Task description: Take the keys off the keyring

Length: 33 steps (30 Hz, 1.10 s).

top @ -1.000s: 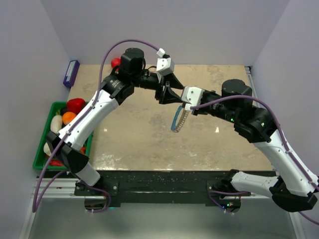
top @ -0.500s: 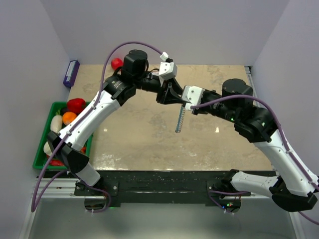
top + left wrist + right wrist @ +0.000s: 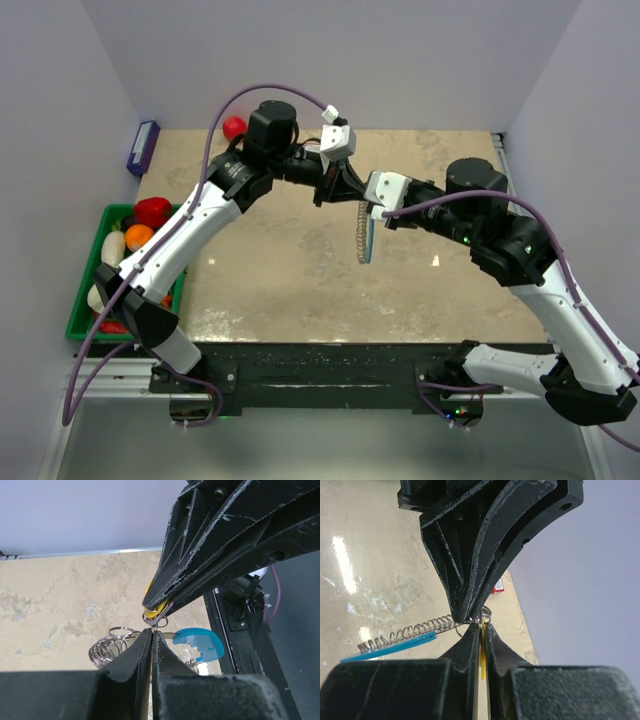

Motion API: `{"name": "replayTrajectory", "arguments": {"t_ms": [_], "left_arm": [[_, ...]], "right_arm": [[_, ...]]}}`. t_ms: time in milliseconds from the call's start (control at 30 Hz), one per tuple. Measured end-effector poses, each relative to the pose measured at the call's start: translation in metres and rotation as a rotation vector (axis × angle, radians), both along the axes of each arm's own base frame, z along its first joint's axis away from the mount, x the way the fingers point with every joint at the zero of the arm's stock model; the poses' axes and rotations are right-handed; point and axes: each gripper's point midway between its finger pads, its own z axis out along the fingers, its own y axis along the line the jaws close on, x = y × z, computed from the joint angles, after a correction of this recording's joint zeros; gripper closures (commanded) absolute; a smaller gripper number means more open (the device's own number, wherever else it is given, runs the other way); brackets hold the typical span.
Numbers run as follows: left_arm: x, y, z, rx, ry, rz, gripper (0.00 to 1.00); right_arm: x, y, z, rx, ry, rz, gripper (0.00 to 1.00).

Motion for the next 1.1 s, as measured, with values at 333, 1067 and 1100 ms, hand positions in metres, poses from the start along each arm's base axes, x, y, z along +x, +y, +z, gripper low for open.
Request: {"name": "replayTrajectory", "arguments": {"t_ms": [333, 1067, 1100], "left_arm": [[0.001, 0.0, -0.001, 0.003, 0.0, 0.007, 1.0], [0.001, 0.001, -0.002, 0.011, 0.011, 0.013, 1.0], [0.001, 0.001, -0.003, 0.014, 0.015, 0.012, 1.0]], "right_arm": [[0.002, -0.005, -0.002, -0.003, -0.009, -0.026, 1.0], [-0.003, -0.002, -0.059, -0.037, 0.092, 0.022, 1.0], [-0.003, 0.0, -0.06, -0.035, 0.096, 0.027, 1.0]]}}
